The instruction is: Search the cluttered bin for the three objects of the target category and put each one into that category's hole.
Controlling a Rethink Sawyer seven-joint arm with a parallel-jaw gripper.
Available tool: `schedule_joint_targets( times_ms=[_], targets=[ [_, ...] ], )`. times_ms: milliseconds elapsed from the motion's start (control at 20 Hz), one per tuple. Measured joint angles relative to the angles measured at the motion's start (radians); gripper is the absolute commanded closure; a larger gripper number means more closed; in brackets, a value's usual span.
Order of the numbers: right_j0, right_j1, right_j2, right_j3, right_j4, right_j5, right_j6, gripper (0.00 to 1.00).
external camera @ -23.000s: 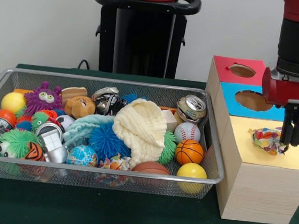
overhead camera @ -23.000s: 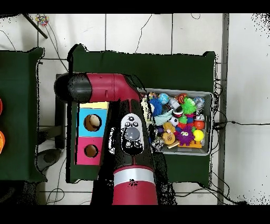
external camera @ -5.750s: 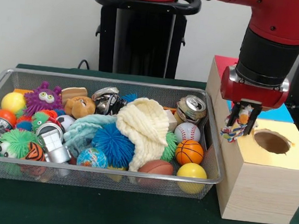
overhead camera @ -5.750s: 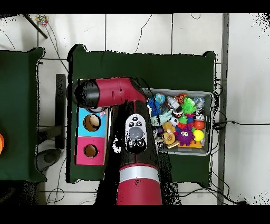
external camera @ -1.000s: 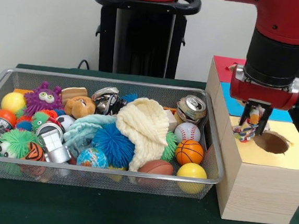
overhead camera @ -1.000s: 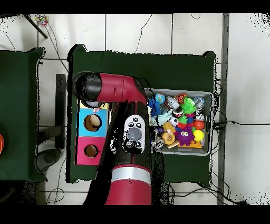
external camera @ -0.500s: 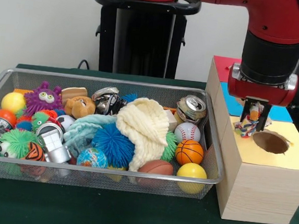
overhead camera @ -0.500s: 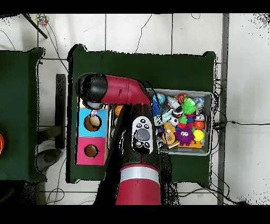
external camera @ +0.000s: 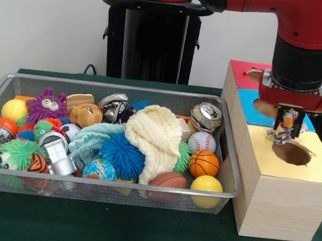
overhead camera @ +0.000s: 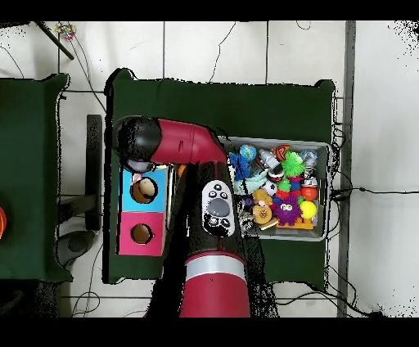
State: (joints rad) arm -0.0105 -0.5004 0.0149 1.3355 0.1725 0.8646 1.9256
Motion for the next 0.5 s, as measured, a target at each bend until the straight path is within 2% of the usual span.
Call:
schedule_joint_targets(
  times_ms=[300, 500],
  targets=[
    [0.001, -0.001, 0.025, 0.002, -0.001, -0.013, 0.0, 1.0],
    [0.017, 0.0, 0.026, 0.002, -0.012, -0.088, 0.0, 1.0]
  ],
)
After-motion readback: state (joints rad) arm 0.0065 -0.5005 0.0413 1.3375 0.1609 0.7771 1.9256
